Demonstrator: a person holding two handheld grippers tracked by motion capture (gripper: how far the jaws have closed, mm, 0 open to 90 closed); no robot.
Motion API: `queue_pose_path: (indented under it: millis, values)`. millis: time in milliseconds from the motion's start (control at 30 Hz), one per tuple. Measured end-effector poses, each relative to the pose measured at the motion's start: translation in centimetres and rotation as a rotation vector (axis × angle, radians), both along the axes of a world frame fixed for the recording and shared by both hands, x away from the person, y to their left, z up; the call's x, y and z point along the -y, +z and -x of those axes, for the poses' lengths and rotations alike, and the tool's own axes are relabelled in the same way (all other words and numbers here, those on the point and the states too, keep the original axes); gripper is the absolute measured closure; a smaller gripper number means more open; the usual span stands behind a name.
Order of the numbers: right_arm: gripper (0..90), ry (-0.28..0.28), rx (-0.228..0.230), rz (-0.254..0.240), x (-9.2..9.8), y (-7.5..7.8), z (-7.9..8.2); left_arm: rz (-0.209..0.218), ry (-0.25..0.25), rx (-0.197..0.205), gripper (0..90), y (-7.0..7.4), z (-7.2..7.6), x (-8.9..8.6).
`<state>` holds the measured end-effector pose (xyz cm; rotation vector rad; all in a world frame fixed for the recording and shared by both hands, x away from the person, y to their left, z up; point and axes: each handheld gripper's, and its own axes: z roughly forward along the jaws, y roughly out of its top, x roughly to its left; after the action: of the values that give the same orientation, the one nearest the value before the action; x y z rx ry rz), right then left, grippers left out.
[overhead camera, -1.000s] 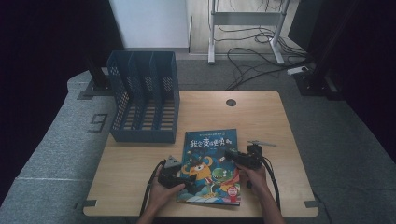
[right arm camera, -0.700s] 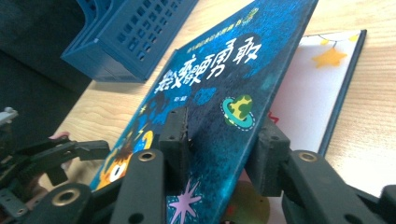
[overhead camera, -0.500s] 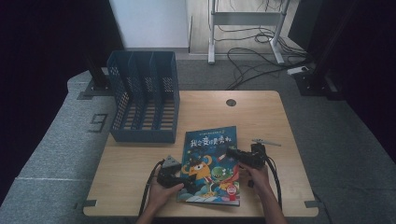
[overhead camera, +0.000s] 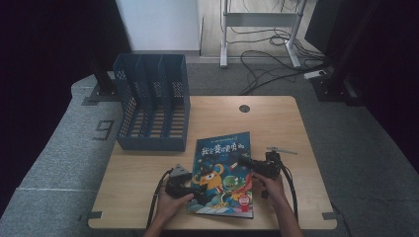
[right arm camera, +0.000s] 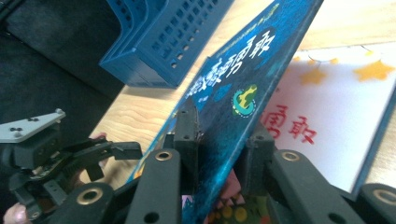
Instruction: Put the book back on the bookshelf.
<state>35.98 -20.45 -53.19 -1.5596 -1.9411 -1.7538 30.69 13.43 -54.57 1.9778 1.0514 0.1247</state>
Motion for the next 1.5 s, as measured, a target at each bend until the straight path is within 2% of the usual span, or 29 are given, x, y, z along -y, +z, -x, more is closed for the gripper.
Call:
queue_pose_path:
  millis: [267, 533, 733, 933, 1167, 1300, 1433, 1500]
  values:
    - [72.5, -0.020, 0.019, 0.032, -0.3, 1.1, 0.5, -0.004, -0.008, 0.009, 14.9, 0.2, 0.2, 0.0]
    - [74.2, -0.076, 0.043, 0.025, 0.4, 2.0, 0.9, -0.023, -0.027, 0.015, 14.9, 0.3, 0.5, 0.5]
    - [75.3, -0.126, 0.071, 0.018, 1.1, 2.5, 1.1, -0.043, -0.069, 0.025, 14.8, 0.5, 1.1, 1.3]
    - [75.4, -0.155, 0.077, 0.016, 1.9, 2.6, 1.2, -0.076, -0.102, 0.042, 14.7, 0.6, 1.7, 1.8]
    - [75.4, -0.181, 0.080, 0.012, 2.7, 2.6, 1.1, -0.102, -0.155, 0.032, 14.8, 0.7, 2.2, 2.3]
    - [75.4, -0.190, 0.079, 0.009, 3.0, 2.6, 1.1, -0.131, -0.169, 0.044, 14.7, 0.9, 2.5, 2.6]
    - [75.4, -0.198, 0.088, 0.010, 3.2, 2.7, 1.1, -0.141, -0.180, 0.036, 14.6, 0.9, 2.8, 2.7]
    - [75.4, -0.209, 0.092, 0.014, 3.3, 2.8, 1.2, -0.177, -0.192, 0.038, 14.2, 0.7, 2.9, 3.0]
